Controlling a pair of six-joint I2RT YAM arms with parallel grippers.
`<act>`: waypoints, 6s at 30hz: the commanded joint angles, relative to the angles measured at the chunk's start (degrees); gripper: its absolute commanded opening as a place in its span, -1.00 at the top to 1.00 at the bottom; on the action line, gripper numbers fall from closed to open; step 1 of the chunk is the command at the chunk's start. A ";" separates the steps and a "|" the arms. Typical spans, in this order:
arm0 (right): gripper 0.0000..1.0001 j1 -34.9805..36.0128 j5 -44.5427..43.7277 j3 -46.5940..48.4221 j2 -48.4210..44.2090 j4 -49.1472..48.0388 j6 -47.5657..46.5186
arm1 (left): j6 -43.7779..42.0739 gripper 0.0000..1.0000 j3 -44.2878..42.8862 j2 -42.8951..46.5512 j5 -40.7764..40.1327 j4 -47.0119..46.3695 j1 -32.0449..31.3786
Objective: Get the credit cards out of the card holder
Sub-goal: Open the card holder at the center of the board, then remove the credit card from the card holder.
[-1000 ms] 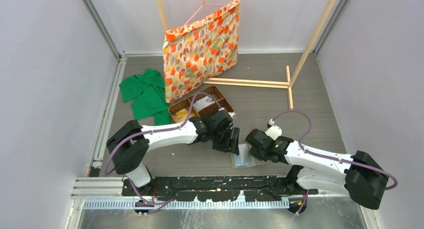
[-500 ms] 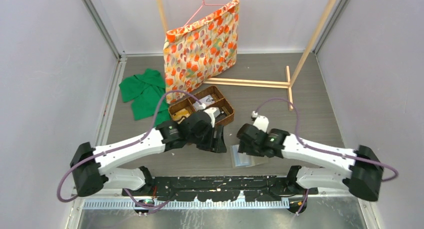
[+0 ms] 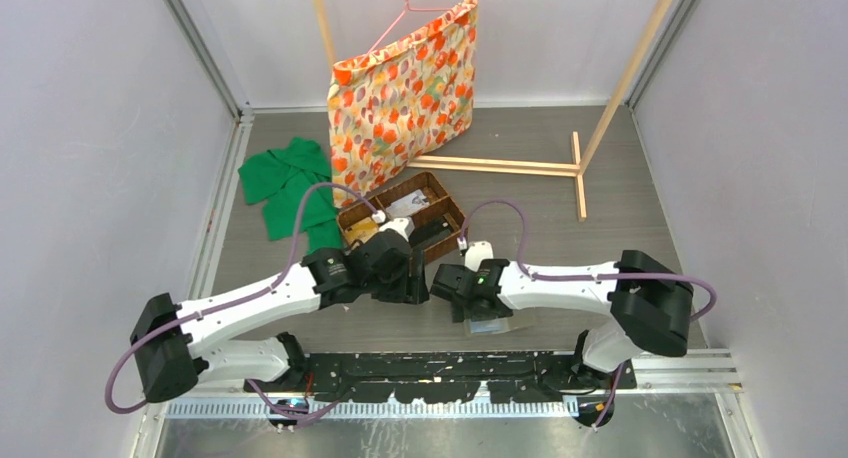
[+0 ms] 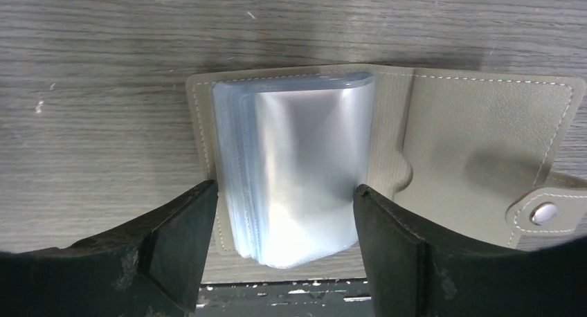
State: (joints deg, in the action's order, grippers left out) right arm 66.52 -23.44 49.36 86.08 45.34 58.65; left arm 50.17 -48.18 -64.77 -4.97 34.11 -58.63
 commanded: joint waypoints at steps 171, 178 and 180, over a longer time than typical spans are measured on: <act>0.82 -16.63 10.16 -36.21 -42.35 -17.39 18.82 | 6.67 0.47 -3.16 -39.57 25.30 -39.87 1.15; 0.83 -16.66 10.19 -36.45 -41.77 -17.24 18.86 | 6.90 0.97 -3.13 -38.83 24.70 -39.08 1.17; 0.82 -16.62 9.90 -36.25 -41.90 -16.68 18.78 | 6.51 0.99 -3.30 -38.61 24.44 -38.25 1.16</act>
State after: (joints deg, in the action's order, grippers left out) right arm 50.00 -13.63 14.90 43.35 24.01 77.52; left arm 56.45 -51.48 -103.07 21.08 -1.93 -57.17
